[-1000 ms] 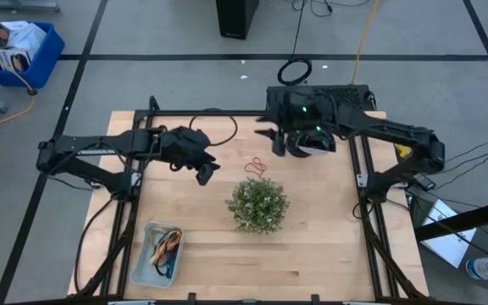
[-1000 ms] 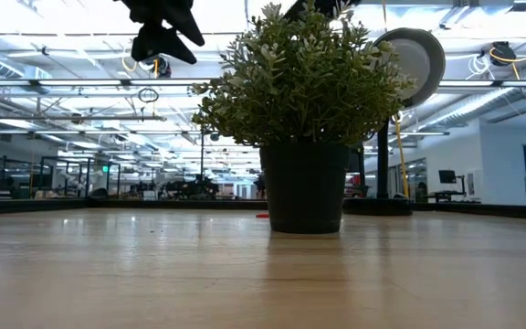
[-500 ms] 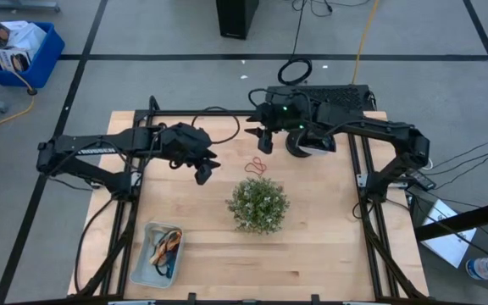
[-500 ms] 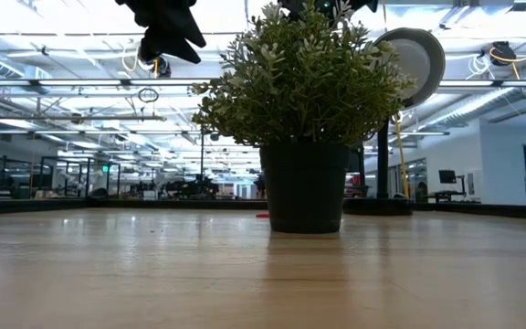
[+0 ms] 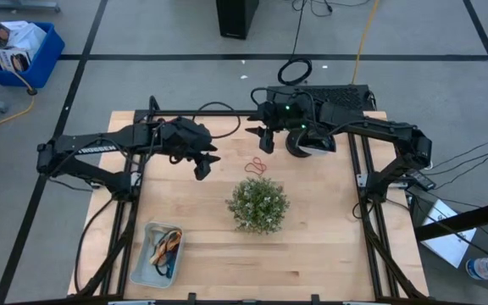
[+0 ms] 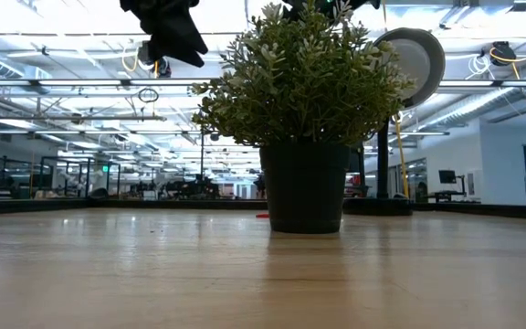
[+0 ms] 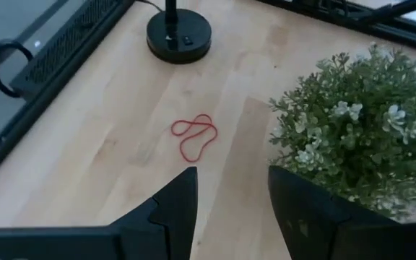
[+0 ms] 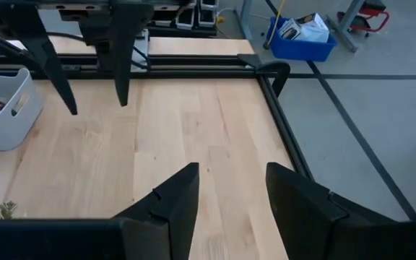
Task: Pick and place rubber bands into bin
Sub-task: Put the red rubber band into the blue bin
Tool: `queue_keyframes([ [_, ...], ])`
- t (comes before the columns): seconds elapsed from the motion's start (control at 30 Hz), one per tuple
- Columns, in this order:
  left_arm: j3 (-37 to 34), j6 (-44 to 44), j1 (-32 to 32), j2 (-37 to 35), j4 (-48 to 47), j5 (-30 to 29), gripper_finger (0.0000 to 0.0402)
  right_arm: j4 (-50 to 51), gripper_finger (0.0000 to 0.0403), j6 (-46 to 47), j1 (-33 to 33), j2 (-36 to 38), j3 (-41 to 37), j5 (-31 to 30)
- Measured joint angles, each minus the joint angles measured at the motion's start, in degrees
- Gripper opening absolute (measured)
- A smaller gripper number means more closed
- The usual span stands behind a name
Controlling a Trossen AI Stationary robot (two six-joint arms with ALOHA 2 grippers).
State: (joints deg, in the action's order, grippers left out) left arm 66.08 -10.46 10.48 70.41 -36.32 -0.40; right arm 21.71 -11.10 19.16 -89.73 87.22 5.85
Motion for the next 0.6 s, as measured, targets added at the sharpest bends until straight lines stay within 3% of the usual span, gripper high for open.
queue_keyframes([
  [0.4,0.0,5.9,2.7,0.1,0.0,-3.5,0.0175,0.0,0.0155,2.7,1.5,0.0,0.0,0.0],
  [0.6,0.0,10.5,7.8,2.4,3.7,5.1,0.0175,-0.9,0.0155,2.4,2.3,0.0,0.0,0.0],
])
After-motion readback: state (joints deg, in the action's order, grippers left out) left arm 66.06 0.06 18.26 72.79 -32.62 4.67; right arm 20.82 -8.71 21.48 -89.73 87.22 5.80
